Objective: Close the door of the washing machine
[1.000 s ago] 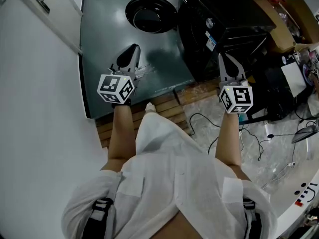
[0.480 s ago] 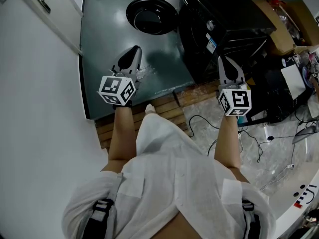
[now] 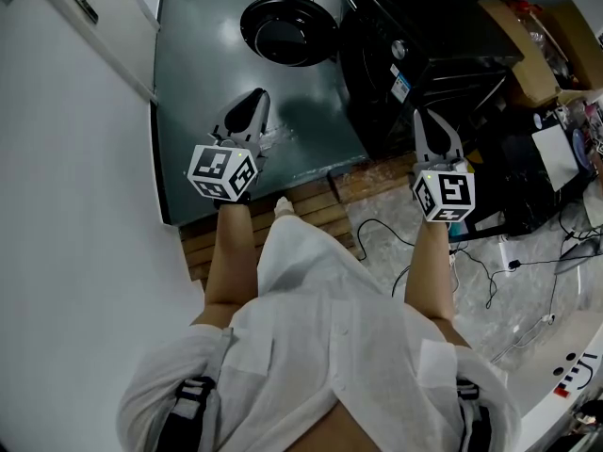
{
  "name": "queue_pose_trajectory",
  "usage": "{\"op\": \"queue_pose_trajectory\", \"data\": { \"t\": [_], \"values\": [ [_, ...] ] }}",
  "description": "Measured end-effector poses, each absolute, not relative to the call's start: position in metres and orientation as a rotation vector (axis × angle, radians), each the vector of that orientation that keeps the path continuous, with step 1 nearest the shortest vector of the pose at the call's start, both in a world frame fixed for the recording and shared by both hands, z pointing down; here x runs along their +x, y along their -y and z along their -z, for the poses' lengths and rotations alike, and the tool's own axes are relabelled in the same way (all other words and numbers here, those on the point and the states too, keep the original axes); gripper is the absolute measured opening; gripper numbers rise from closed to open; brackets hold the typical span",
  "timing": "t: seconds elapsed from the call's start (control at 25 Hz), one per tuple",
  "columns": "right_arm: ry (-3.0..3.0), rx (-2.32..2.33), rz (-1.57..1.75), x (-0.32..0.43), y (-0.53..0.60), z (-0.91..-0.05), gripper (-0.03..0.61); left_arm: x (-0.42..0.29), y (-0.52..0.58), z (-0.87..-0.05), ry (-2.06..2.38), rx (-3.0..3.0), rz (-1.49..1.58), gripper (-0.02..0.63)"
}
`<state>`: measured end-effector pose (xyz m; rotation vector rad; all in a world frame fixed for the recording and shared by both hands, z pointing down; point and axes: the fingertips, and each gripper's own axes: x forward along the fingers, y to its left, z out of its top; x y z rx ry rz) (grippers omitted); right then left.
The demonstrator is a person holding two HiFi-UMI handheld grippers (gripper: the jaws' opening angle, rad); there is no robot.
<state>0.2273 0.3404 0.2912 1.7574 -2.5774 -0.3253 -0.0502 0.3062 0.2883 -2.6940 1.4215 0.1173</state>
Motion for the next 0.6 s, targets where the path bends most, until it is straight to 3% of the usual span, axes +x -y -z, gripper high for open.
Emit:
{"op": "queue_pose_trajectory", "data": {
  "t": [0.6],
  "values": [
    [2.578, 1.752, 0.318, 0.2335, -0.3444, -0.2939, 0.029, -0.0428, -0.3127, -0.2894, -1.422, -2.693, -0.109, 0.032]
  ]
}}
